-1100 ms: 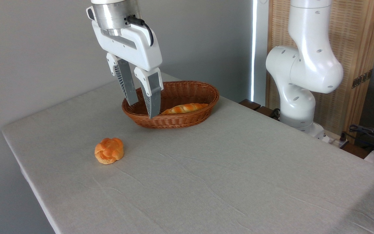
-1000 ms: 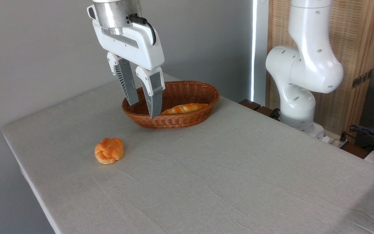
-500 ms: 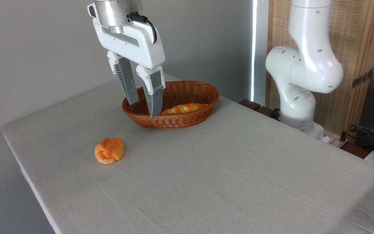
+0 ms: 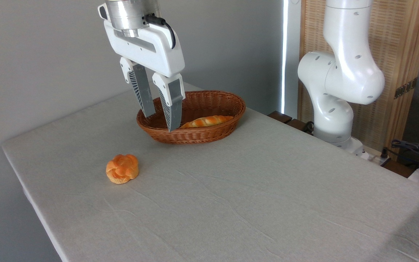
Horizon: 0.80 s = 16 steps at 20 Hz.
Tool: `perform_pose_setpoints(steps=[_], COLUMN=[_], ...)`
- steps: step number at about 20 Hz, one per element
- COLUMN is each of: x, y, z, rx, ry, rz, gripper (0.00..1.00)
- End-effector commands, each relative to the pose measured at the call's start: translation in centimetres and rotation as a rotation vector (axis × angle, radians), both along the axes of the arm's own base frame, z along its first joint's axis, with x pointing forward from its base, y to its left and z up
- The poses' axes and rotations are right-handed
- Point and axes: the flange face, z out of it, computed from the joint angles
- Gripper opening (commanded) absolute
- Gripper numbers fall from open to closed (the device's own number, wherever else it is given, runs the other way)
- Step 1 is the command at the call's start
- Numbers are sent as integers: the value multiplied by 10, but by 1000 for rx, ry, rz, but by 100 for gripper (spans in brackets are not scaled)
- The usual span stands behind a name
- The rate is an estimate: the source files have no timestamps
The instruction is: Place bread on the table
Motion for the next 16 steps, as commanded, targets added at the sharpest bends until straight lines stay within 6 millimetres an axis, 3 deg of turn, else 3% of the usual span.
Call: perform_pose_setpoints(steps=[1, 5, 10, 13, 16], x=[-2, -10, -47, -66, -105], y=[-5, -9, -13, -52, -95], z=[2, 7, 2, -6, -30], rx=[-13, -14, -21, -53, -55], ry=[-1, -9, -4, -11, -39], rz=[-7, -20, -112, -181, -282], gripper=[100, 100, 100, 100, 100])
